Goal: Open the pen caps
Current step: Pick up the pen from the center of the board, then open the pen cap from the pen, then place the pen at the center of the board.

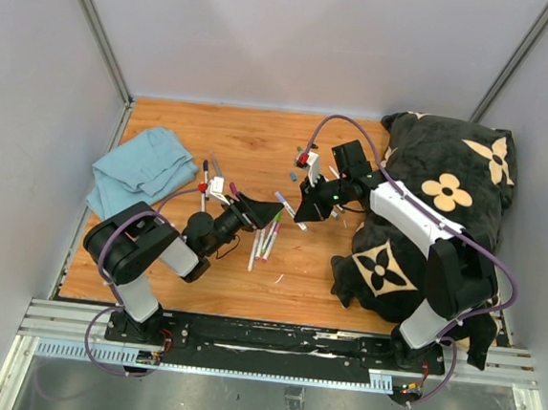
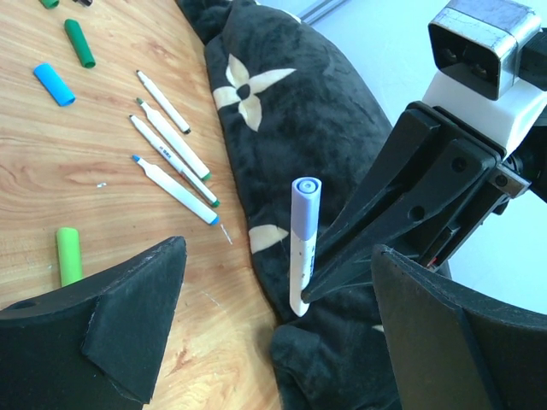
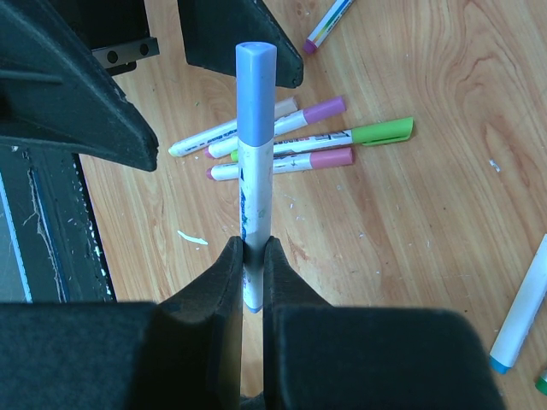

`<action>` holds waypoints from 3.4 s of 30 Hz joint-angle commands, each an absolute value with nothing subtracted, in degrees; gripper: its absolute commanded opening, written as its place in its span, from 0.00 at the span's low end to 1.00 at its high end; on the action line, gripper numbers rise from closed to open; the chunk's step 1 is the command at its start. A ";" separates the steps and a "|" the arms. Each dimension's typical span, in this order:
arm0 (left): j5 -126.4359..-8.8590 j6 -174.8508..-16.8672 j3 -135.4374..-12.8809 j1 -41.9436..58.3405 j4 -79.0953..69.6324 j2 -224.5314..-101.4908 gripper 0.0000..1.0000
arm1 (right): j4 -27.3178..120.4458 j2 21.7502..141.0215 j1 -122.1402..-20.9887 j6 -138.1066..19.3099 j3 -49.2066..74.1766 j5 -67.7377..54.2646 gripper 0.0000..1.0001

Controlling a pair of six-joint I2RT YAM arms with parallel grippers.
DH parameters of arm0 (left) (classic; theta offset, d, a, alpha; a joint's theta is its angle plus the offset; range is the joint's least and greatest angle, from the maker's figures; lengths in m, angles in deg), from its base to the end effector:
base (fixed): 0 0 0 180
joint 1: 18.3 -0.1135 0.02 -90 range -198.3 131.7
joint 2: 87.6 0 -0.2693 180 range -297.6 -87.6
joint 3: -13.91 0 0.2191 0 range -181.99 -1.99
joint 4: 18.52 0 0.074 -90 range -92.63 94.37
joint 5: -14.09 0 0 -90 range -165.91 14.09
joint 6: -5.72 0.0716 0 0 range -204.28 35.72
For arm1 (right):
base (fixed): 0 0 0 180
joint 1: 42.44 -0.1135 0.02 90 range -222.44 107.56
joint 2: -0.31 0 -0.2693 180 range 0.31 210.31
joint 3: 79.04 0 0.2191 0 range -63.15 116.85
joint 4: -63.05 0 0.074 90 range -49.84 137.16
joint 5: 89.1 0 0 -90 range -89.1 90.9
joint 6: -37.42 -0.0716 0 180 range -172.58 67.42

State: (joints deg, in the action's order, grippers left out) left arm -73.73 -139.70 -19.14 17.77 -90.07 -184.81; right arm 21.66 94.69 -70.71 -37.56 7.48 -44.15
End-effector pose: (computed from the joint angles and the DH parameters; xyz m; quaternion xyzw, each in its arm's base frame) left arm 0.2357 -0.1751 0.2022 -0.0968 0.6530 -0.5467 0.5151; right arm 0.2745 0.2052 0.2577 -0.4434 0.7557 0.3938 0.2780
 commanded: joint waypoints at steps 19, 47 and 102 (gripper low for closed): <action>-76.17 -144.10 -21.31 17.56 -95.77 -183.61 0.76 | 21.67 94.11 -71.96 -36.78 6.89 -44.93 0.01; -72.15 -144.65 -25.18 17.56 -92.76 -186.79 0.00 | 20.54 94.65 -73.63 -35.11 7.29 -43.73 0.05; -66.07 -135.74 -16.27 -3.93 -69.64 -149.76 0.00 | 17.18 92.34 -76.00 -28.12 7.34 -42.14 0.01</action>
